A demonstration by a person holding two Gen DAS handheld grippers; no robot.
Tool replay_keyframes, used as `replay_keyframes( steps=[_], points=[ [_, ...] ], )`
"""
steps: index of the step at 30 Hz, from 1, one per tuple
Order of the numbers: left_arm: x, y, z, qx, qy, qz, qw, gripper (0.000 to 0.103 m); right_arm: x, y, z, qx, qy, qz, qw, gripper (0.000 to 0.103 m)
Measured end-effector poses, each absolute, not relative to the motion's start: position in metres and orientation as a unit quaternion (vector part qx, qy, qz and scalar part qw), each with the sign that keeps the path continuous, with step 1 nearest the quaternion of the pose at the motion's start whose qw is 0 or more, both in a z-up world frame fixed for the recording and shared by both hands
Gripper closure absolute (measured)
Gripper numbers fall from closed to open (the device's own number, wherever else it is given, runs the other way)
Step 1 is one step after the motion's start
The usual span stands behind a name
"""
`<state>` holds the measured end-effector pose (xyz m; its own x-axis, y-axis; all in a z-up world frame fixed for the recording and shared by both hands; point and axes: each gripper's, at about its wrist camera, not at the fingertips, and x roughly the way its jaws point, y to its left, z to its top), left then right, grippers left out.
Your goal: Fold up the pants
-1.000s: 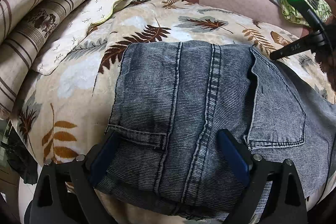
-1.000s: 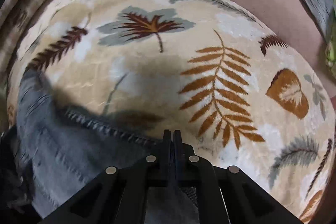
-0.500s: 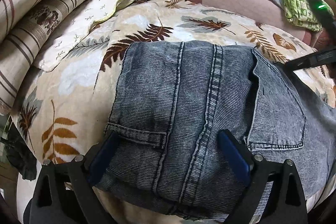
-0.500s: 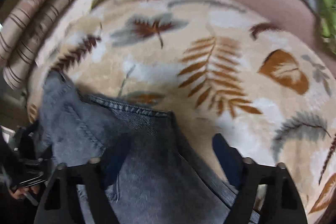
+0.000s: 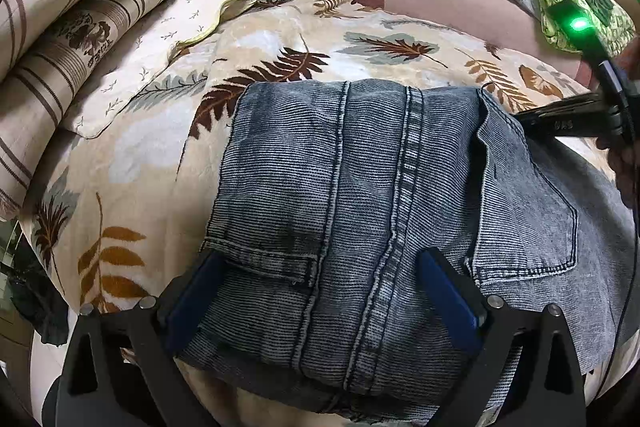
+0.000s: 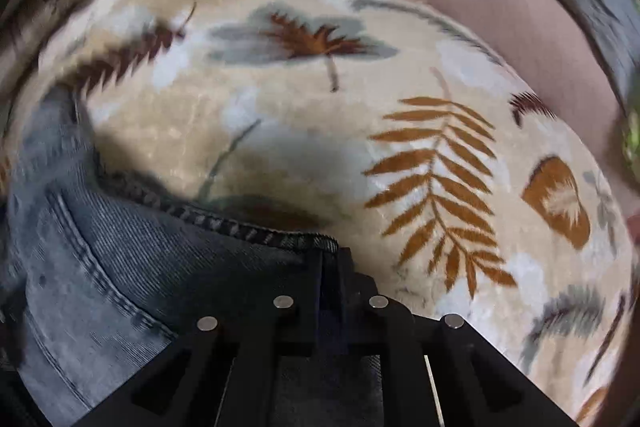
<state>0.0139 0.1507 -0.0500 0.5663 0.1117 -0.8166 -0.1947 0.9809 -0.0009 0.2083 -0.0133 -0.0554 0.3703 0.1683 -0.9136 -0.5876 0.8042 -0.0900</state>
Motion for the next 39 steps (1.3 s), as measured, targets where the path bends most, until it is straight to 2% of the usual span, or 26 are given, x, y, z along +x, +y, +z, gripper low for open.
replay_keyframes(
  steps=[1, 2, 3, 6, 10, 13, 14, 16, 18, 23, 25, 26, 27, 29, 31, 34, 37, 38, 39],
  points=[
    [0.014, 0.150, -0.050, -0.046, 0.458, 0.088, 0.884, 0.004, 0.207, -0.022, -0.052, -0.185, 0.509, 0.228, 0.809, 0.072],
    [0.014, 0.150, -0.050, -0.047, 0.458, 0.089, 0.883, 0.004, 0.202, -0.037, -0.045, -0.155, 0.508, 0.204, 0.822, 0.035],
    [0.014, 0.150, -0.050, -0.048, 0.458, 0.091, 0.883, 0.004, 0.196, -0.049, -0.039, -0.135, 0.502, 0.188, 0.834, 0.017],
    [0.012, 0.150, -0.050, -0.049, 0.457, 0.091, 0.884, 0.004, 0.158, -0.108, -0.009, -0.036, 0.465, 0.152, 0.871, 0.017],
    [0.012, 0.150, -0.050, -0.050, 0.457, 0.095, 0.883, 0.004, 0.102, -0.194, 0.006, 0.097, 0.458, 0.113, 0.876, 0.017],
    [0.013, 0.148, -0.049, -0.051, 0.457, 0.105, 0.882, 0.004, 0.075, -0.252, -0.008, 0.194, 0.471, 0.102, 0.854, 0.012],
    [0.014, 0.148, -0.049, -0.052, 0.457, 0.110, 0.881, 0.004, 0.073, -0.275, -0.029, 0.226, 0.484, 0.089, 0.841, 0.001],
    [0.015, 0.146, -0.047, -0.049, 0.458, 0.115, 0.880, 0.004, 0.080, -0.307, -0.074, 0.265, 0.533, 0.069, 0.801, 0.001],
    [0.013, 0.145, -0.042, -0.044, 0.462, 0.118, 0.878, 0.004, 0.071, -0.316, -0.062, 0.304, 0.492, 0.081, 0.812, 0.002],
    [-0.005, 0.133, -0.011, -0.050, 0.440, 0.111, 0.890, 0.004, 0.034, -0.315, -0.017, 0.305, 0.422, 0.117, 0.846, 0.001],
    [-0.009, 0.121, -0.004, -0.046, 0.422, 0.091, 0.901, 0.004, 0.030, -0.319, -0.036, 0.301, 0.428, 0.108, 0.846, 0.000],
    [-0.006, 0.115, -0.009, -0.034, 0.426, 0.086, 0.900, 0.004, 0.038, -0.327, -0.065, 0.296, 0.476, 0.083, 0.824, 0.001],
    [0.002, 0.110, -0.020, -0.016, 0.447, 0.081, 0.891, 0.004, 0.040, -0.332, -0.073, 0.306, 0.480, 0.086, 0.818, 0.001],
    [0.015, 0.111, -0.046, -0.004, 0.485, 0.077, 0.871, 0.000, 0.037, -0.333, -0.053, 0.315, 0.465, 0.083, 0.823, 0.001],
    [0.011, 0.121, -0.042, -0.052, 0.481, 0.080, 0.871, 0.000, 0.029, -0.335, -0.031, 0.327, 0.444, 0.100, 0.828, 0.001],
    [0.005, 0.122, -0.026, -0.045, 0.467, 0.087, 0.879, 0.000, -0.008, -0.350, -0.007, 0.338, 0.410, 0.102, 0.841, 0.001],
    [0.010, 0.122, -0.032, -0.028, 0.471, 0.091, 0.877, 0.000, -0.029, -0.385, -0.036, 0.348, 0.438, 0.028, 0.829, 0.002],
    [0.016, 0.126, -0.043, -0.036, 0.496, 0.088, 0.863, 0.000, -0.036, -0.408, -0.060, 0.386, 0.453, -0.004, 0.803, 0.008],
    [0.016, 0.131, -0.044, -0.059, 0.500, 0.083, 0.860, 0.000, -0.043, -0.417, -0.059, 0.417, 0.428, 0.005, 0.802, 0.008]
  ],
)
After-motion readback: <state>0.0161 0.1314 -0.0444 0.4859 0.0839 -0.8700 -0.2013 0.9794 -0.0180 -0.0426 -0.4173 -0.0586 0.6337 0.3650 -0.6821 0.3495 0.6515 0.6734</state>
